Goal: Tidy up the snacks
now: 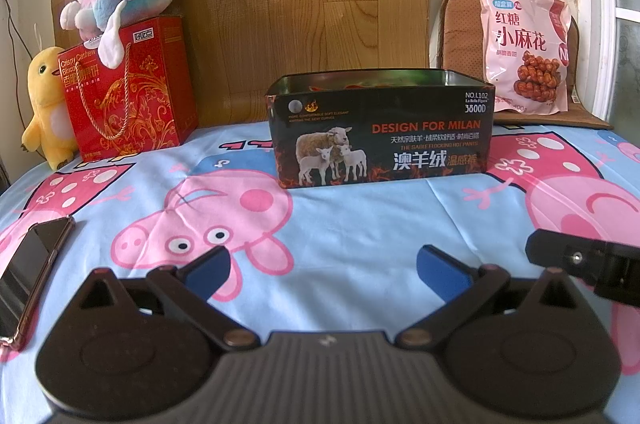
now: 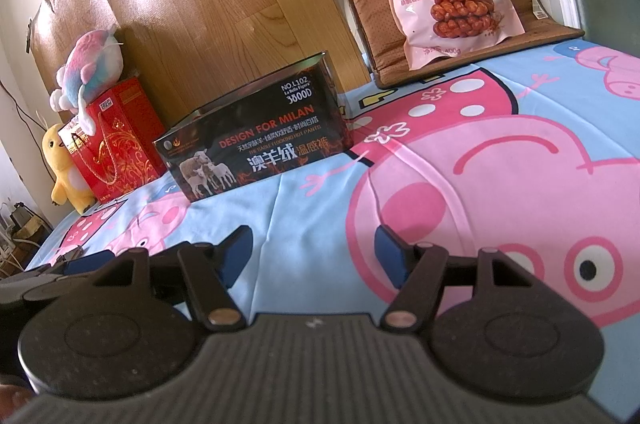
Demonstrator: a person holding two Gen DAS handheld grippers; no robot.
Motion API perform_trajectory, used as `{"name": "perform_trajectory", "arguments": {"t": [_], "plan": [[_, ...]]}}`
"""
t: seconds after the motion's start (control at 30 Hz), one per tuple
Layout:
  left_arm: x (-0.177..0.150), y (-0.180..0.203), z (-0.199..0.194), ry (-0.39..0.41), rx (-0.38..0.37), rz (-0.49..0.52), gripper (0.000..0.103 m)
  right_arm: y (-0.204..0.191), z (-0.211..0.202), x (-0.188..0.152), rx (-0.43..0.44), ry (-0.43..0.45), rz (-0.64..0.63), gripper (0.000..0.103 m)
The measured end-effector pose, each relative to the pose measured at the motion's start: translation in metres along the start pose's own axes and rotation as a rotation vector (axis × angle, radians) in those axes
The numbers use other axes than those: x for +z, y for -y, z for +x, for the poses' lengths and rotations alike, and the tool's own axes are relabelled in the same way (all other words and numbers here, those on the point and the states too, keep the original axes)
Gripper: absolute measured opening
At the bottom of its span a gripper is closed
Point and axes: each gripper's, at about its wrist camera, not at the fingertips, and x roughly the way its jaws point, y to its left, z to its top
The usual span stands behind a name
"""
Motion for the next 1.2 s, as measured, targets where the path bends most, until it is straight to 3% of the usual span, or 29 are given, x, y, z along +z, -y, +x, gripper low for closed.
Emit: {"name": "perform_trajectory", "arguments": {"t": [1.2], "plan": [[-0.0004,0.0018,-0.0009,-0.001,0.005,-0.002,0.103,-0.0005,-0.0002,0.0006,0.0,0.001,-0.003,0.073]]}}
